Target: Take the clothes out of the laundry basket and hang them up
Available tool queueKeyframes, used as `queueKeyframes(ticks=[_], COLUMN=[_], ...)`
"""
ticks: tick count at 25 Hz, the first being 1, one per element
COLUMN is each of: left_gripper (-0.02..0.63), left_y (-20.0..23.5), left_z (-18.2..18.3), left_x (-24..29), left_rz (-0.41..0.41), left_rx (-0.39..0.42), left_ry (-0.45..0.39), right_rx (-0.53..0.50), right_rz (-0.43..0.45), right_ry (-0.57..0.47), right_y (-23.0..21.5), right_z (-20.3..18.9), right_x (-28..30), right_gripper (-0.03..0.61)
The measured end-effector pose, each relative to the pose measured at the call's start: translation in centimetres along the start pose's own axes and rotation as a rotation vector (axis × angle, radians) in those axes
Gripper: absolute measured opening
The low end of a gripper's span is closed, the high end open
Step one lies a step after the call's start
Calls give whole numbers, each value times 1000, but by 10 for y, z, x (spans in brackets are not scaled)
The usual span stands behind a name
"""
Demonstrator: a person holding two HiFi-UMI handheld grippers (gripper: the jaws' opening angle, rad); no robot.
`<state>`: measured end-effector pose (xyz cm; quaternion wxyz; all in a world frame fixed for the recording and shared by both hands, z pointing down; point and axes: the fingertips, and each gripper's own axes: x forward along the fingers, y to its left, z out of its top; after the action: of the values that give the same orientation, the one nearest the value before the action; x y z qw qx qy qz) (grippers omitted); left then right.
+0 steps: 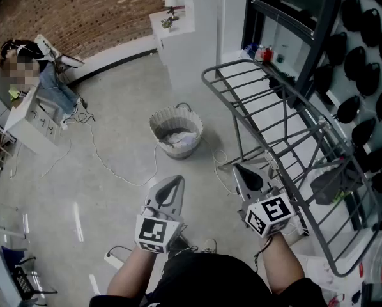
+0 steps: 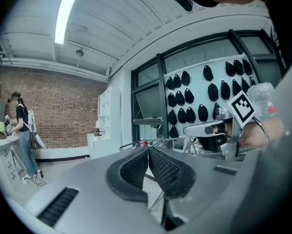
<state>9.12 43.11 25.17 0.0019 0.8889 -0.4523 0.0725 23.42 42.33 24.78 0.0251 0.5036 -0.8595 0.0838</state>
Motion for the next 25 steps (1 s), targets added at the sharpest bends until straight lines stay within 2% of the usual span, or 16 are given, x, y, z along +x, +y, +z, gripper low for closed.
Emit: queueKeyframes(ticks=[10,18,20,23,24,25], left_gripper=[8,9,9,12,25,72], left_y=[2,21,28,40,43,46], left_z=[-3,-5,-6,-7,-7,-7], left_x=[5,3,2,0,0,-1], left_rz=[3,7,9,15,12,6], left_rx=[-2,-11,-17,-25,-30,-38], left_ry=[-8,-2,-7,-7,2,12], right_rx=[15,26,10,3,2,1], right_rz=[11,30,50,64,66,67], right_ry=[-19,-18,-16,-14,-12,-11], right_y=[2,13,18,25,27,29], right_z=[2,3,3,2,3,3], right_x=[4,22,28,40,44,48], right_gripper=[8,11,57,86,99,112])
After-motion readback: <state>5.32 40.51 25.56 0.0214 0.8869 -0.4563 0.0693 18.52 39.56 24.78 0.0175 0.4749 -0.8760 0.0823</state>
